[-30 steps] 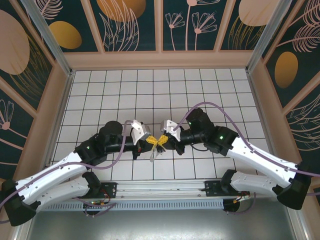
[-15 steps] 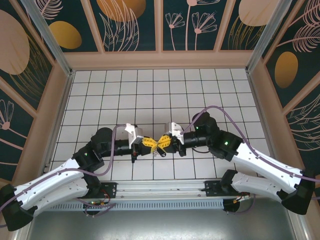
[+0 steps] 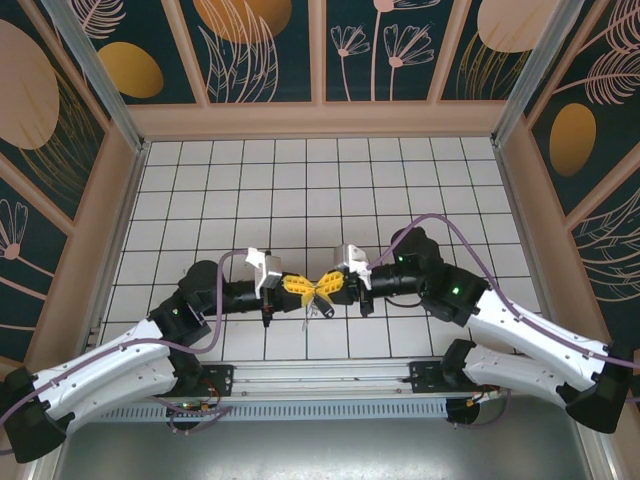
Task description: Put the keys on the keyring
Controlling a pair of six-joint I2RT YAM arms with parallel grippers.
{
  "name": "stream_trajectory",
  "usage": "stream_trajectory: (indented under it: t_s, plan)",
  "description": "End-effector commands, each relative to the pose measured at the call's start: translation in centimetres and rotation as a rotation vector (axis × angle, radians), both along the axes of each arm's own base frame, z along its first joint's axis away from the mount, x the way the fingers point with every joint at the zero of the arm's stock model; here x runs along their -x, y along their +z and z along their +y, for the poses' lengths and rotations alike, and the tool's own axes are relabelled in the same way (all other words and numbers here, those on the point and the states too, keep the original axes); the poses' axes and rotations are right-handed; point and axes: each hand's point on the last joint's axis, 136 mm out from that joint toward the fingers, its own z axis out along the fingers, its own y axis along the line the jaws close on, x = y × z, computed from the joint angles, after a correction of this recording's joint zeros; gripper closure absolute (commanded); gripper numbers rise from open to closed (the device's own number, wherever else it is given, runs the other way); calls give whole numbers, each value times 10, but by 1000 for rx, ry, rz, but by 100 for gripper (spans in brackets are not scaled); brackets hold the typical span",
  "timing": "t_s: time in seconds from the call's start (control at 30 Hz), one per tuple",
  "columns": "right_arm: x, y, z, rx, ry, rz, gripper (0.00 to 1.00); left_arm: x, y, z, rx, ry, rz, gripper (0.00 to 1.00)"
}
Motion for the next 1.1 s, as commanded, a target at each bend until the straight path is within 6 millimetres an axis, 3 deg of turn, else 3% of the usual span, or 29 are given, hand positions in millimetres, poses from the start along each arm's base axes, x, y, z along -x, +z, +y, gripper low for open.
stream_trajectory:
  t_s: [0.0,0.2,0.43,0.6,0.73,0.8,1.07]
  plan:
    - [-12,10,5,31,-33,-65,100,-4,1,-1,-83,22,-17,95]
    - [-17,0,11,139,-19,-50,100,-16,-16,-4,-239,52,-15,88]
    - [-19,-12,14,207,-4,-24,100,-14,-18,-8,-242,28,-15,100]
    - [-14,-4,14,153,10,-28,100,-7,-1,-5,-140,15,-37,100]
    - [-7,4,11,74,16,-30,86,6,21,0,-20,-25,-59,100]
    - [-5,6,10,45,16,-27,84,10,28,1,16,-38,-67,100]
    - [1,8,9,-2,33,-10,89,19,36,1,110,-87,-68,100]
